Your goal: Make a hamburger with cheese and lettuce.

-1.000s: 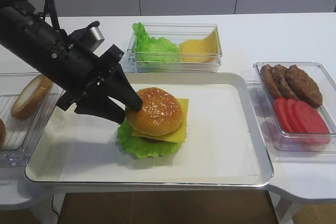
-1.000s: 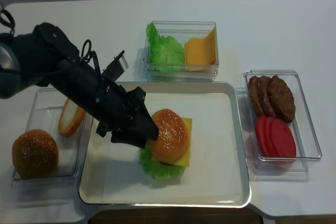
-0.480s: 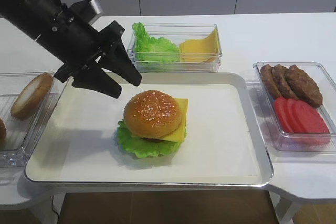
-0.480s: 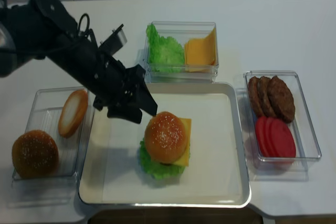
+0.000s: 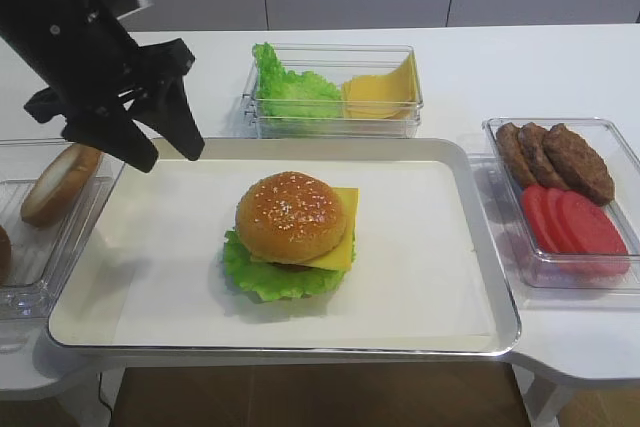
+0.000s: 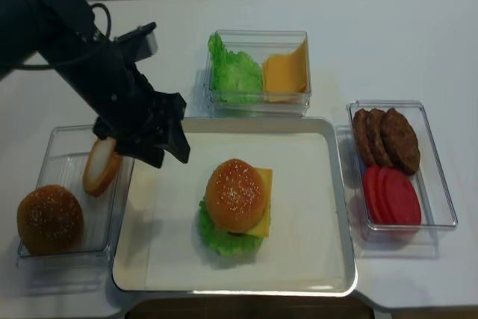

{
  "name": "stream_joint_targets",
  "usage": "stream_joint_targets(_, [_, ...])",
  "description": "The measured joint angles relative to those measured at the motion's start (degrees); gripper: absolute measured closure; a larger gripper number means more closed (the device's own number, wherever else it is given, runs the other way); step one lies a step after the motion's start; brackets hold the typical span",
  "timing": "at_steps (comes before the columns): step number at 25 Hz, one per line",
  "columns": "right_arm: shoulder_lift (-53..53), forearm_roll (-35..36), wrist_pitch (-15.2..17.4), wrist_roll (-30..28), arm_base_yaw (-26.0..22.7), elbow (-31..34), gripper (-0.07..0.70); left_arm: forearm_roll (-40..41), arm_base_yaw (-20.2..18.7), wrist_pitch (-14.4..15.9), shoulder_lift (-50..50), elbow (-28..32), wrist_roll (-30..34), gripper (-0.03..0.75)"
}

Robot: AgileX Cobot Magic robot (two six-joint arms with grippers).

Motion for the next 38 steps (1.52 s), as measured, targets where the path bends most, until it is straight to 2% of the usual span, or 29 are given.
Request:
stream_joint_targets(9, [0.0,0.0,0.0,0.0,0.0,0.0,0.332,8.48,0.0,0.52,-8.17,0.0,-3.96,0.309])
stream_joint_targets(20, [0.0,0.0,0.0,0.0,0.0,0.0,0.332,19.02,0.0,1.69,-25.43,0.12,-6.58,0.309])
stream_joint_targets(24, [0.0,0.0,0.0,0.0,0.0,0.0,0.332,22.73,0.0,2.04,-31.85,3.68,-8.15,0.309])
stream_joint_targets(38, [0.0,0.0,0.0,0.0,0.0,0.0,0.332,23.11,0.0,2.71,-57.37,17.22,-9.23,0.311])
